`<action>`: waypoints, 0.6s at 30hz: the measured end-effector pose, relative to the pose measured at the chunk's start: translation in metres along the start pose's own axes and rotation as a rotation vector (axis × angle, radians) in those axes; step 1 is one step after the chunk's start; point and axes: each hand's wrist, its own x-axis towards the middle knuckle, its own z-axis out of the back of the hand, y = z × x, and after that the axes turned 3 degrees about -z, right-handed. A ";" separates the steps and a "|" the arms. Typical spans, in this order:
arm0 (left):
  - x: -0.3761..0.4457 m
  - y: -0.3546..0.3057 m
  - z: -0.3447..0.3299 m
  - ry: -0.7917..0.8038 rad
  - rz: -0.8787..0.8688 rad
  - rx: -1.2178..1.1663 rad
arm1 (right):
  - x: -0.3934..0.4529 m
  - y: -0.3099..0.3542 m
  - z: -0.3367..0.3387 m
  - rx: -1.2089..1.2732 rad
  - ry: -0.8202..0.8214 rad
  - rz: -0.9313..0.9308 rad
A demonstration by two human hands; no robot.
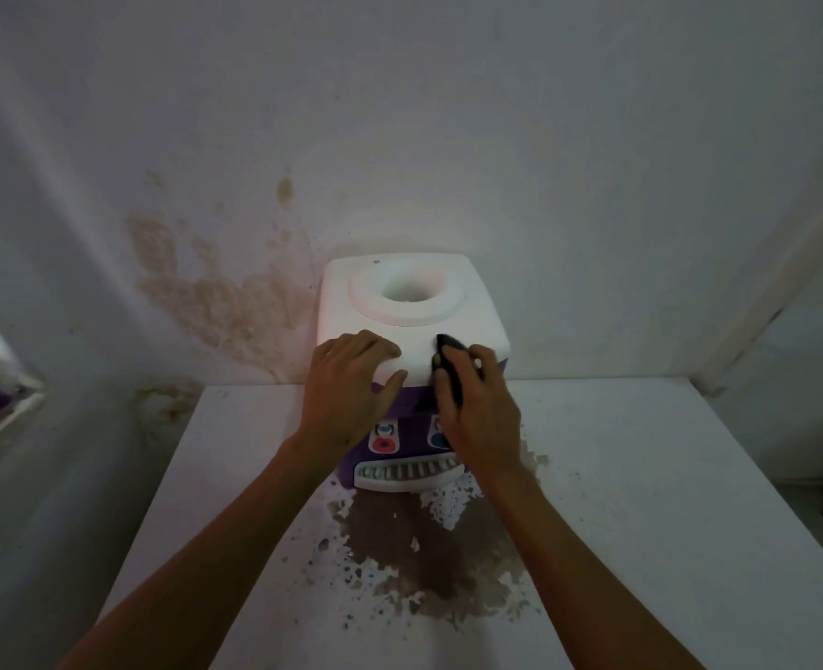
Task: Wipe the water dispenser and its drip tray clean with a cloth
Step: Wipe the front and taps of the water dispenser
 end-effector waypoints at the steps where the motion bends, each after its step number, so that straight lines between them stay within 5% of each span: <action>1: -0.001 -0.002 -0.001 -0.012 0.007 0.010 | -0.001 0.000 -0.001 -0.006 0.024 0.048; 5: -0.006 -0.008 -0.004 -0.018 0.030 0.039 | 0.010 -0.019 0.010 -0.008 0.090 0.176; 12: -0.012 -0.020 -0.019 -0.056 0.093 0.080 | 0.026 -0.052 0.020 0.098 -0.033 -0.078; 18: -0.015 -0.019 -0.032 -0.150 0.038 0.166 | 0.006 -0.027 -0.006 0.113 -0.050 0.167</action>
